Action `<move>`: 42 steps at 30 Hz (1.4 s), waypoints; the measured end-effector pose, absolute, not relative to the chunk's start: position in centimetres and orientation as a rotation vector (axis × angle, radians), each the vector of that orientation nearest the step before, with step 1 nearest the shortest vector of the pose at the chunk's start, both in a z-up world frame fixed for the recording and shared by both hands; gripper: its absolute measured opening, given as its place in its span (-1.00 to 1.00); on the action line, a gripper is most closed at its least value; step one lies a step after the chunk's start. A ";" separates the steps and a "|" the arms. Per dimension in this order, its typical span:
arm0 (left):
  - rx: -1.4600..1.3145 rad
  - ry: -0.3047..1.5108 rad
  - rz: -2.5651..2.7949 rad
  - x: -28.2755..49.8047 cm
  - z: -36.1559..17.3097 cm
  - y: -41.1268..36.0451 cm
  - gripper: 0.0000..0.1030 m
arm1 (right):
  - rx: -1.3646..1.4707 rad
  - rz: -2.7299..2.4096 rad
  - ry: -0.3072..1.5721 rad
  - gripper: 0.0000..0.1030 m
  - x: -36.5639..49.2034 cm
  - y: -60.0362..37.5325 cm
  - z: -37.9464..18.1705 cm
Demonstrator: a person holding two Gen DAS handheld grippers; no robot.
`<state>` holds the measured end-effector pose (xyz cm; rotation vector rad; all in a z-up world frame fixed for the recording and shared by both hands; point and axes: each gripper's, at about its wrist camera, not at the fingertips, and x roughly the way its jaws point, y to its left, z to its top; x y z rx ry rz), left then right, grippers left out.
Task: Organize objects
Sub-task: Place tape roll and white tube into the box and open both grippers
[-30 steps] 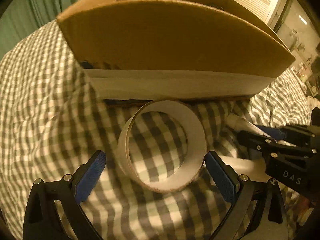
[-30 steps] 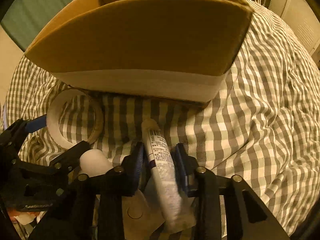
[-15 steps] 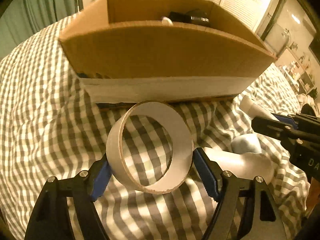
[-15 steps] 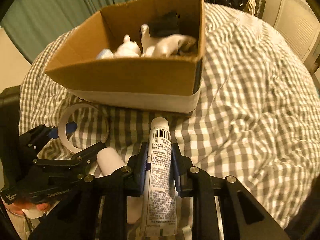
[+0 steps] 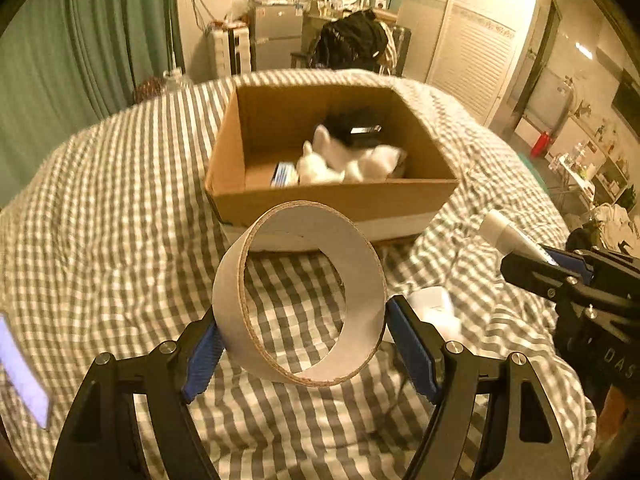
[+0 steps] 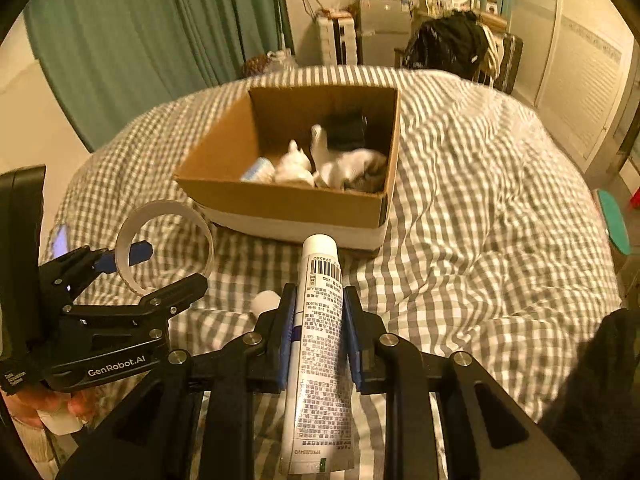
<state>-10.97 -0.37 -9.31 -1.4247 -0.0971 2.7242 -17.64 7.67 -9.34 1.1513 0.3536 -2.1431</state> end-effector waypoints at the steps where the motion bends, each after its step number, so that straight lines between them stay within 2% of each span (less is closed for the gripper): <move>1: -1.413 -0.090 2.736 -10.9 -8.8 -0.7 0.54 | 1.138 -2.148 0.351 -0.58 -17.3 7.8 -8.9; 13: -1.228 -0.067 2.848 -9.0 -0.7 -1.0 0.54 | 0.927 -2.209 0.357 -0.58 -13.3 8.1 -1.9; 23: -1.146 -0.055 2.885 -12.9 3.3 -1.7 0.54 | 0.833 -2.236 0.354 -0.59 -15.0 5.6 2.4; 31: -1.173 -0.030 2.885 -17.4 3.3 -2.2 0.54 | 0.834 -2.232 0.328 -0.59 -18.4 3.1 3.7; 42: -1.302 -0.042 2.830 -25.2 -2.3 -2.9 0.54 | 0.913 -2.208 0.302 -0.58 -25.8 -0.5 0.7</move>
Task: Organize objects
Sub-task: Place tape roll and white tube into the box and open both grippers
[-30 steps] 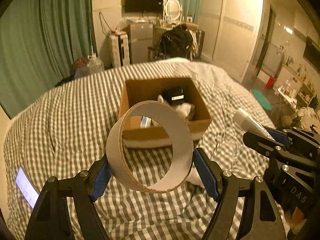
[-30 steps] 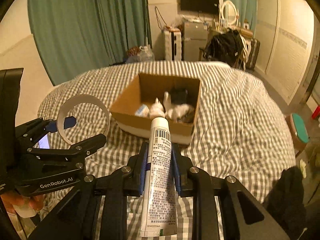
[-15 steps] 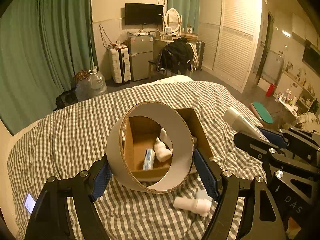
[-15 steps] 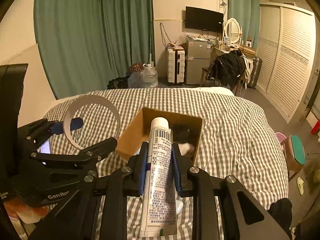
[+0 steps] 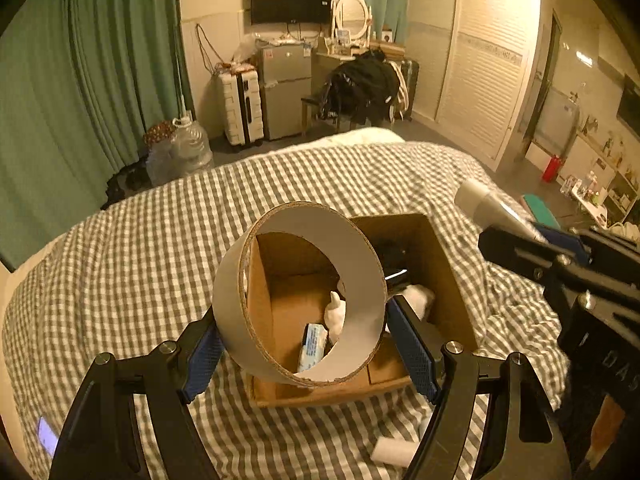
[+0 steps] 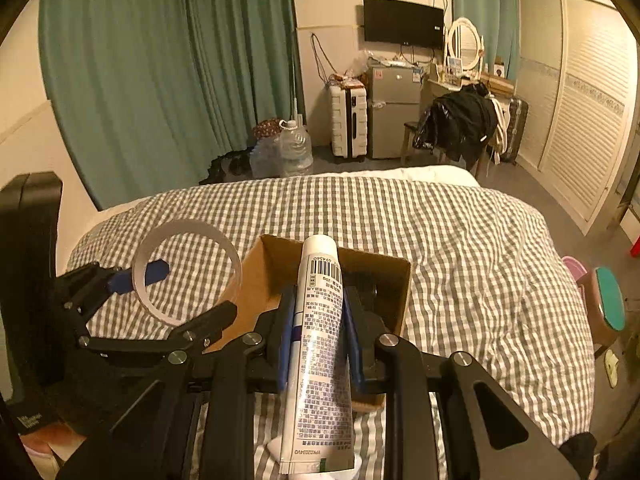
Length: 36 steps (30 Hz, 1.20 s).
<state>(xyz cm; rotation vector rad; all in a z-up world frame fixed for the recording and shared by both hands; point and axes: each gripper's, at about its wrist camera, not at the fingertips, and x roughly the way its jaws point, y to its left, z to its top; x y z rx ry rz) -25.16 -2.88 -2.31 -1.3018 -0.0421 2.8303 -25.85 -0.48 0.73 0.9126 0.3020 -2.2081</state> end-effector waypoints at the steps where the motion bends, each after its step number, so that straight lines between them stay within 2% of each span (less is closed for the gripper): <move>1: -1.315 -0.038 2.825 -25.7 -2.9 -2.9 0.54 | 0.921 -2.206 0.300 -0.58 -26.5 -0.8 0.3; 17: -1.457 -0.069 2.733 -32.2 -11.8 -3.5 0.54 | 1.124 -2.144 0.285 -0.58 -35.2 -3.9 -9.2; 25: -1.406 -0.041 2.714 -31.9 -12.8 -2.1 0.54 | 1.180 -2.120 0.276 -0.58 -36.5 -4.0 -11.9; 30: -1.400 0.010 2.710 -31.3 -11.8 -1.1 0.57 | 1.160 -2.152 0.257 -0.57 -36.1 -3.3 -11.0; 31: -1.401 0.013 2.711 -31.2 -11.4 -1.0 0.59 | 1.155 -2.172 0.262 -0.53 -35.9 -3.1 -10.5; 33: -1.396 0.013 2.718 -30.7 -10.3 -0.9 0.63 | 1.141 -2.197 0.258 -0.16 -35.4 -2.5 -9.3; 34: -1.392 0.016 2.726 -30.4 -9.7 -1.0 0.72 | 1.128 -2.188 0.252 0.09 -35.2 -2.3 -8.7; 36: -1.371 0.028 2.763 -29.7 -8.1 -1.0 0.80 | 1.098 -2.214 0.223 0.14 -34.5 -1.5 -7.0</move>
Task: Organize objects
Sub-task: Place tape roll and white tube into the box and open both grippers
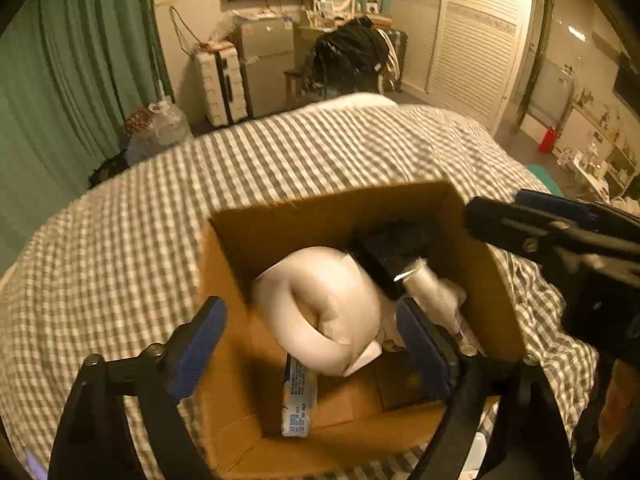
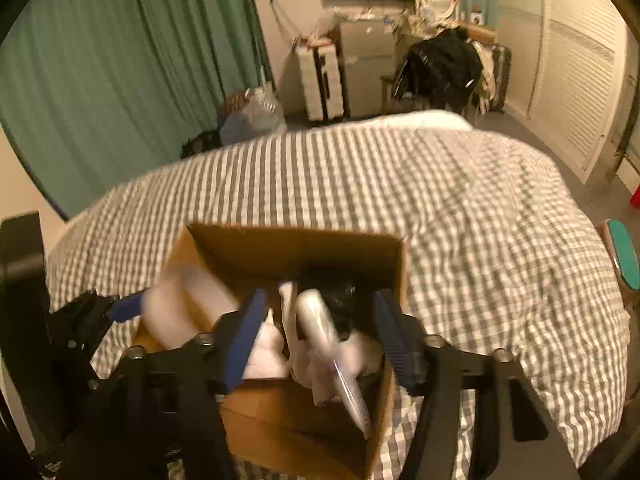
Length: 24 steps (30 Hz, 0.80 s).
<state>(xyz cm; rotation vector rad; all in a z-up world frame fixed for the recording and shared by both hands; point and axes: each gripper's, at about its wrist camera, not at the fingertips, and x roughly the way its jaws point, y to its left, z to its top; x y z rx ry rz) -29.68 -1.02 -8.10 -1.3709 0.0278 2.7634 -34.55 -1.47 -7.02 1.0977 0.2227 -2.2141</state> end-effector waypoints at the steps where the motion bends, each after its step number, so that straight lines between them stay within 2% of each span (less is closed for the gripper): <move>1: -1.361 0.030 2.777 -29.4 -7.4 -1.0 0.86 | 1.084 -2.222 0.211 0.18 -34.3 -1.0 -6.1; 2: -1.351 0.029 2.792 -29.0 -6.6 -1.1 0.88 | 1.072 -2.230 0.207 0.25 -34.0 -0.6 -5.3; 14: -1.151 -0.023 2.942 -20.4 3.3 -2.1 0.91 | 0.857 -2.262 0.194 0.33 -26.9 5.1 4.8; 24: -1.041 -0.041 3.009 -13.8 6.4 -1.7 0.93 | 0.741 -2.290 0.194 0.42 -20.0 9.7 8.0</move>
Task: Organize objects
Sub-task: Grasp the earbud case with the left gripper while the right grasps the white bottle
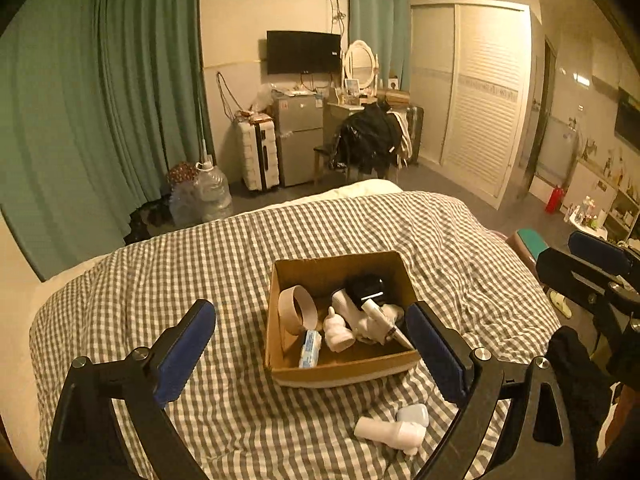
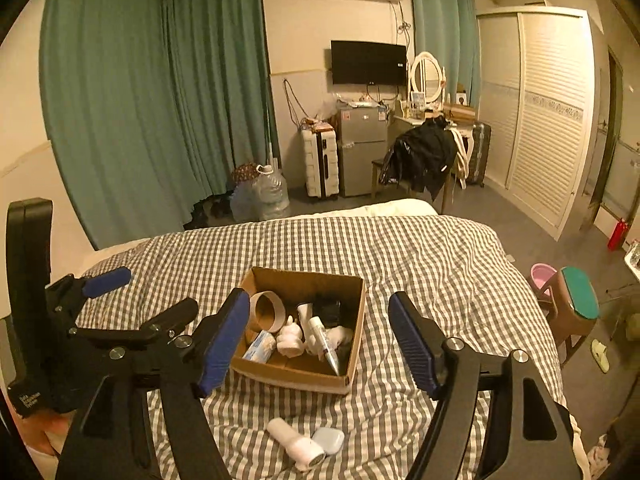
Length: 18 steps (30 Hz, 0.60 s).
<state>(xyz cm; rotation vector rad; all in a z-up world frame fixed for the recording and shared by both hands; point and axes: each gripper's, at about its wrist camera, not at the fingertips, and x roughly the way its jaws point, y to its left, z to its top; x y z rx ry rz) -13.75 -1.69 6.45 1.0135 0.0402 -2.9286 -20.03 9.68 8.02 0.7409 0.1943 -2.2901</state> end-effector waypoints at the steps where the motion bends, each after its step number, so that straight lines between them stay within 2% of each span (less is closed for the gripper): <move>1: 1.009 0.044 -2.926 -13.2 6.4 -1.7 0.94 | 0.736 -2.293 0.194 0.44 -19.6 9.9 8.0; 9: 1.056 0.079 -2.873 -10.1 2.8 -1.7 0.96 | 0.741 -2.279 0.234 0.47 -16.9 11.2 5.7; 18: 1.215 0.095 -2.768 -9.1 -5.3 -2.3 0.96 | 0.870 -2.200 0.313 0.47 -16.0 11.4 -2.5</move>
